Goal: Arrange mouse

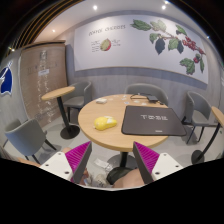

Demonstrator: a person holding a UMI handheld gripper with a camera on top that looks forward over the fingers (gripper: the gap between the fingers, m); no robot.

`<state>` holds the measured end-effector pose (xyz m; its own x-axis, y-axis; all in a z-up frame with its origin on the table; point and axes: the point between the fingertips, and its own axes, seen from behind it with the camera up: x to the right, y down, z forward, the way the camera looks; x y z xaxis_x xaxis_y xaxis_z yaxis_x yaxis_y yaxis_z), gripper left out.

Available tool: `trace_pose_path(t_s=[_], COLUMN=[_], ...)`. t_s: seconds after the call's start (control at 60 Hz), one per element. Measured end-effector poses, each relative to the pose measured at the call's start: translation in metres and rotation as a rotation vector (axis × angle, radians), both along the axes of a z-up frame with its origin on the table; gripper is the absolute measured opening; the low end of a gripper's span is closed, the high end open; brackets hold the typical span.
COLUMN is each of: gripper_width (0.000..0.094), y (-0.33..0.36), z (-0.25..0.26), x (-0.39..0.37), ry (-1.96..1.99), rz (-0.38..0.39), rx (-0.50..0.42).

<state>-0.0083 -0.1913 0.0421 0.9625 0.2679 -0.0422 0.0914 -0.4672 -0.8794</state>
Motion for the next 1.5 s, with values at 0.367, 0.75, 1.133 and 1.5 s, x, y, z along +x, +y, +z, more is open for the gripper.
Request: trace_pose_path(t_s=[0.367,0.75,1.133,1.5], gripper_width=[0.0857,0.0827,0.0364,0.0361], y=[0.084,0.182,0.182,0.243], z=[-0.043,-0.06,0.027,0.047], x=[-0.094,-0.118,-0.123,0.108], ry=[0.06,-0.067,0.008,-0.077], rz=[0.093,0.001,0.104,-0.253], rx=[-0.045,-0.039,0.144,0.152])
